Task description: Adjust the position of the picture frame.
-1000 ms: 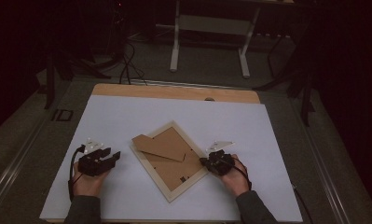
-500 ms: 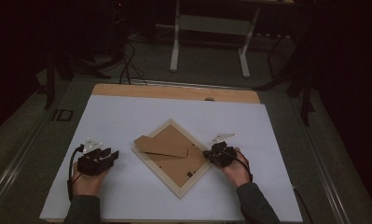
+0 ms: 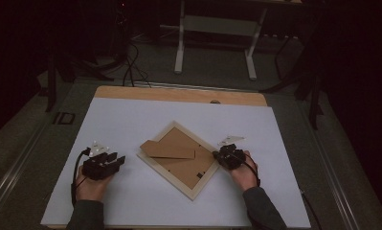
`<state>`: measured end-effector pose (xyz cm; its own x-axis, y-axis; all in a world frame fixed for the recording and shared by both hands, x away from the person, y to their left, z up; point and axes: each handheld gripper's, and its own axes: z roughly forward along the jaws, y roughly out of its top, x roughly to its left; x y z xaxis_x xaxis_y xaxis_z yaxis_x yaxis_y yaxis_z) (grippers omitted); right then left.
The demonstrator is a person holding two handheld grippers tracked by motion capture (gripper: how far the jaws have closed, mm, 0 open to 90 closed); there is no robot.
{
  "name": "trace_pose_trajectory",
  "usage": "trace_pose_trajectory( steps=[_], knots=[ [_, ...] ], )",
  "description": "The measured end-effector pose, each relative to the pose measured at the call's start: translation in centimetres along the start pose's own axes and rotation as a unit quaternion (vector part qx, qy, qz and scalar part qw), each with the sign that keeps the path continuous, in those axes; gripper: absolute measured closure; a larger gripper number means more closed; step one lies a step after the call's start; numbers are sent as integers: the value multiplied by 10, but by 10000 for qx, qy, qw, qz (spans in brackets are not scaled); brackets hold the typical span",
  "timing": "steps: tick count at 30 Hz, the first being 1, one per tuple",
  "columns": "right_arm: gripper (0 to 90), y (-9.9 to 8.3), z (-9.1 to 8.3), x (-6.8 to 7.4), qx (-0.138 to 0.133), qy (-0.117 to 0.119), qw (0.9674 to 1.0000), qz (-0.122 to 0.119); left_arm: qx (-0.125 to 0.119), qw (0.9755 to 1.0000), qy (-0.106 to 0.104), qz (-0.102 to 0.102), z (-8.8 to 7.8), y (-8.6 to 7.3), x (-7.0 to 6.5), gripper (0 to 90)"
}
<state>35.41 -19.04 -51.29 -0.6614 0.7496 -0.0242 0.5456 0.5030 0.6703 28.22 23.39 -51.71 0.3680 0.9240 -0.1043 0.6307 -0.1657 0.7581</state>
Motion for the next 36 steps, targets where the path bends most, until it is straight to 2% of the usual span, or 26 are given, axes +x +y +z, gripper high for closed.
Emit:
trace_pose_trajectory(
  steps=[1, 2, 6, 13, 17, 18, 22, 27, 36],
  knots=[
    [897, -4, -4, -1, -59, 2, 10000, 34, 18, 10000, -23, 6, 1, 0, 0, 612],
    [896, -6, -7, -1, -122, 18, 9999, 72, 28, 9999, -131, 32, 2, 1, 1, 610],
    [880, -21, -24, -2, -315, 229, 9987, 342, -16, 9995, -299, 21, 5, 4, 1, 633],
    [875, -44, -33, 8, -218, 334, 9986, 357, -8, 9987, -494, -101, 21, 14, 5, 757],
    [894, -52, -31, 14, -88, 413, 9986, 303, 135, 9986, -512, 24, 34, 21, 4, 896],
    [896, -53, -31, 15, -75, 439, 9986, 290, 87, 9983, -568, -2, 37, 23, 4, 900],
    [897, -54, -31, 20, -28, 509, 9984, 242, 247, 9978, -613, 106, 46, 27, 3, 900],
    [897, -54, -30, 27, -12, 580, 9982, 180, 318, 9973, -601, 276, 51, 30, -2, 900],
    [898, -53, -29, 33, 55, 609, 9981, 110, 476, 9968, -539, 347, 59, 29, -7, 900]
  ],
)
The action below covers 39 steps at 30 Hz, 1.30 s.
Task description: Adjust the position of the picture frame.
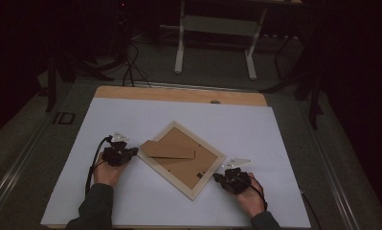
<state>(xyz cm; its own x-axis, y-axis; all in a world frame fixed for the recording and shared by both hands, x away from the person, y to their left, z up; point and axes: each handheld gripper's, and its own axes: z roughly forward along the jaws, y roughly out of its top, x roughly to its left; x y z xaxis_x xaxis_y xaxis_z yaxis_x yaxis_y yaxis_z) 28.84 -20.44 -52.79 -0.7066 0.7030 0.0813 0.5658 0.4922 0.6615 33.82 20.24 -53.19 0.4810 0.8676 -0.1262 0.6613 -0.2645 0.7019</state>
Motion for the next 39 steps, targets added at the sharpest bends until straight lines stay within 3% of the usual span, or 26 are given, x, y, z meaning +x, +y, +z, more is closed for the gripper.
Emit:
trace_pose_trajectory(
  steps=[3, 11, 23, 31, 39],
  knots=[
    [898, 0, 0, 1, 17, 50, 10000, -17, 38, 9999, -1, -94, 1, -1, 0, 900],
    [899, 1, 0, 3, 61, 51, 10000, -12, 79, 9999, 28, -83, 1, -1, -1, 900],
    [899, 2, 0, 2, 75, 33, 10000, -6, 148, 9998, 97, 134, -2, -2, -8, 900],
    [899, 0, -2, 1, 96, 49, 9999, 24, 82, 9999, 69, 68, -5, -10, -15, 900],
    [899, 0, -4, 3, 206, 165, 9996, -105, 68, 9999, 111, 82, -7, -13, -21, 900]
  ],
)
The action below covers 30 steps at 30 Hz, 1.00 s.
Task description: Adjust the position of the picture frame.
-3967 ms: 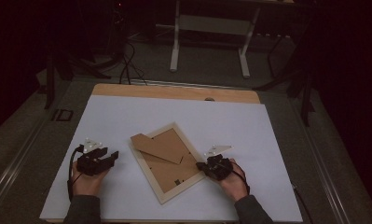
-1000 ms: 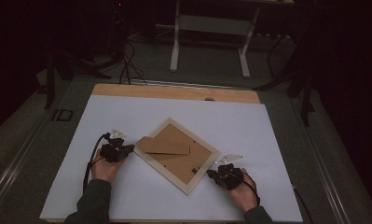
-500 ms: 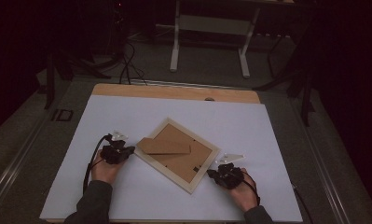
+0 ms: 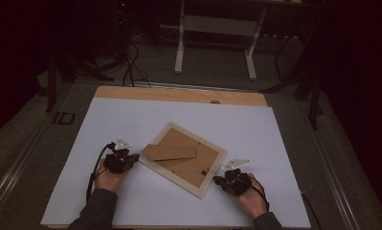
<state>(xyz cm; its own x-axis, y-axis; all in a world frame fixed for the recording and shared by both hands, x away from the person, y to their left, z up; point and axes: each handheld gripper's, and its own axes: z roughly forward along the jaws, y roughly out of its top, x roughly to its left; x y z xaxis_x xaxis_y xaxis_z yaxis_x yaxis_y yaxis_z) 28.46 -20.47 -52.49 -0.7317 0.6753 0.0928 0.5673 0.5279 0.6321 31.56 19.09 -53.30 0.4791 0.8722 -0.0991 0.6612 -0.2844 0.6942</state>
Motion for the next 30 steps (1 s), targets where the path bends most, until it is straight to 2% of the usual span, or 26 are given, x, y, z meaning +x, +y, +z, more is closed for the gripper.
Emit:
trace_pose_trajectory(
  steps=[4, 11, 16, 20, 28, 30],
  knots=[
    [899, 0, 0, 0, 16, 17, 10000, -13, -21, 10000, 17, -45, 0, -1, -1, 900],
    [899, -1, -1, -5, -24, 6, 10000, 74, 26, 9999, -79, 60, -1, -4, -5, 900],
    [899, -1, -1, -7, -45, -61, 9999, 124, 46, 10000, -38, 79, -2, -6, -9, 900],
    [900, -1, -1, -11, -73, -79, 9998, 184, 63, 9998, -23, 181, -2, -5, -11, 900],
    [899, 1, 2, -16, -154, -129, 9992, 334, 68, 9998, -43, 201, -2, -6, -13, 900],
    [900, 2, 2, -18, -167, -156, 9991, 362, 65, 9996, 10, 274, -2, -6, -15, 900]
  ],
)
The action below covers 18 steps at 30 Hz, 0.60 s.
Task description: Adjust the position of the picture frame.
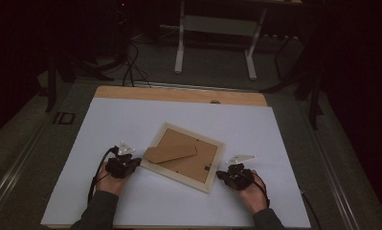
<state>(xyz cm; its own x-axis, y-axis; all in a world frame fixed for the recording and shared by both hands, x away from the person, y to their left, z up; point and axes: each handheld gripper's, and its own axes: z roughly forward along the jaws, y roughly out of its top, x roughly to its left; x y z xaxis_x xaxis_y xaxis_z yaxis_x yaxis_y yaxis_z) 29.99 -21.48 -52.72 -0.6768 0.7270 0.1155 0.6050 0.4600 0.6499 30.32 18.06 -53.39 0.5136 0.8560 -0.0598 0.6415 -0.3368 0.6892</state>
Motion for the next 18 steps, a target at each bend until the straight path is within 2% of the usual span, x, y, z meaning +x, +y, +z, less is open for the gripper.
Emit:
trace_pose_trajectory(
  steps=[7, 9, 13, 18],
  knots=[
    [900, 7, 5, -4, -21, -204, 9998, 20, -41, 10000, -23, 7, -1, 0, -1, 900],
    [900, 9, 7, -7, -70, -230, 9996, 114, -70, 10000, -39, 30, -1, 0, -2, 900],
    [900, 9, 6, -8, -68, -273, 9995, 152, -101, 9998, -161, 87, -2, 0, -4, 900],
    [900, 2, -2, -4, 101, -62, 9999, 114, -153, 9995, -222, 134, -2, 1, -8, 900]
  ],
)
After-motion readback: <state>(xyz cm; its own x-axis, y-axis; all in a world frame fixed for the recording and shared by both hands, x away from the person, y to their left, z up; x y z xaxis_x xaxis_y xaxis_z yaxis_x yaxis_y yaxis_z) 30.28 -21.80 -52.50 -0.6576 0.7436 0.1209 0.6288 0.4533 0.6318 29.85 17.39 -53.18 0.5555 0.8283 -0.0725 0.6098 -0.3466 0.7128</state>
